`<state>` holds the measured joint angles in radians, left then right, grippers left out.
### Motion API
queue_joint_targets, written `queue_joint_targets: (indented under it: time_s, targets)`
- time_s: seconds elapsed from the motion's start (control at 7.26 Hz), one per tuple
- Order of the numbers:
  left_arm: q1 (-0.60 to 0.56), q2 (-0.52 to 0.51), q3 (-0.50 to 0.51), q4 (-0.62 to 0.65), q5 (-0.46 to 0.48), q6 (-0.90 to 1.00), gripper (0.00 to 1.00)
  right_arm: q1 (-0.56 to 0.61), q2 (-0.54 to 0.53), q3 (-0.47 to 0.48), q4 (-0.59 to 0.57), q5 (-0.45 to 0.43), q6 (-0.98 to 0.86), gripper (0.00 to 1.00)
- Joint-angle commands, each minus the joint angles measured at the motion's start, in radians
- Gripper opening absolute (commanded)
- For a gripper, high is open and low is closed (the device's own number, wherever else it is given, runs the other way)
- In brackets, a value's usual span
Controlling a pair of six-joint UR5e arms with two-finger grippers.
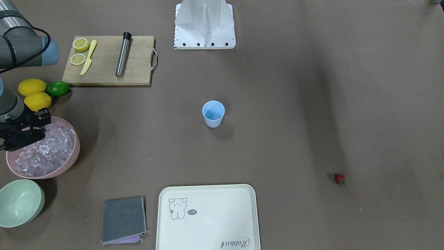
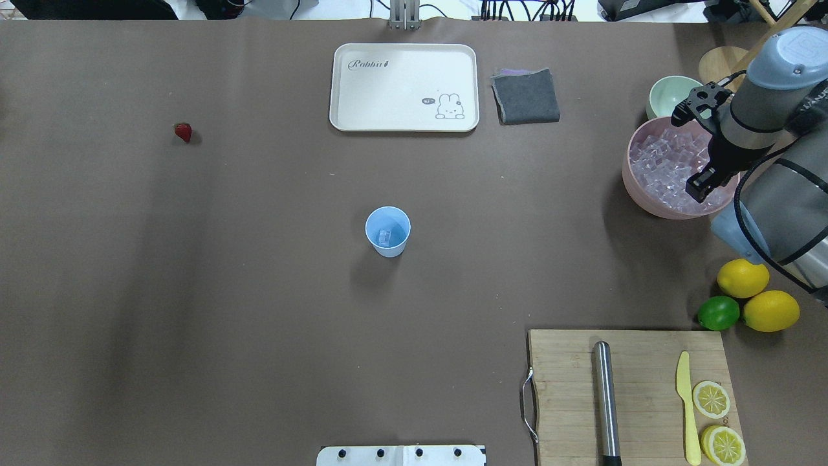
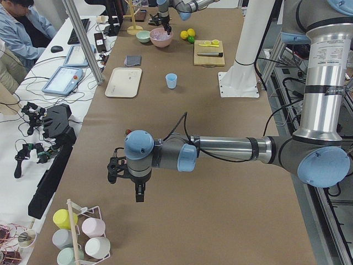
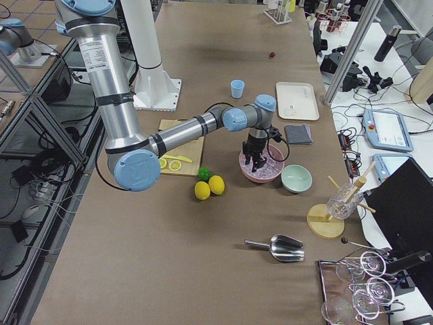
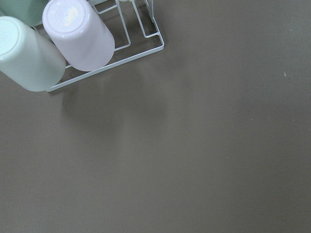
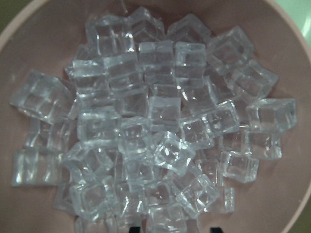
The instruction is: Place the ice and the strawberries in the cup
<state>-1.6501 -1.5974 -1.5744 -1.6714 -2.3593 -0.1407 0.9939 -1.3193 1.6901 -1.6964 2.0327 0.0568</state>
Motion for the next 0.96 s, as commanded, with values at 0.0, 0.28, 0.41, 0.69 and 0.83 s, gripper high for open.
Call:
queue_joint_targets:
  time_s: [0.0,0.28,0.41,0.69,0.83]
  targets:
    - [0.001,0.005,-0.003,-0.001,0.000,0.000,0.97,0.002,-0.001,0.000,0.000,0.001,0.000,0.50]
    - [0.001,0.005,0.000,-0.001,0.000,0.000,0.97,0.002,-0.015,0.003,0.001,0.003,-0.003,0.49]
    - [0.001,0.005,0.005,-0.001,0.000,0.001,0.97,0.002,-0.021,0.003,0.001,0.003,-0.009,0.49]
    - [0.001,0.005,0.005,-0.002,0.000,0.001,0.97,0.002,-0.021,0.005,0.001,0.003,-0.009,0.48]
    - [0.001,0.005,0.005,-0.001,0.000,0.001,0.97,0.002,-0.023,0.005,0.001,0.003,-0.011,0.40]
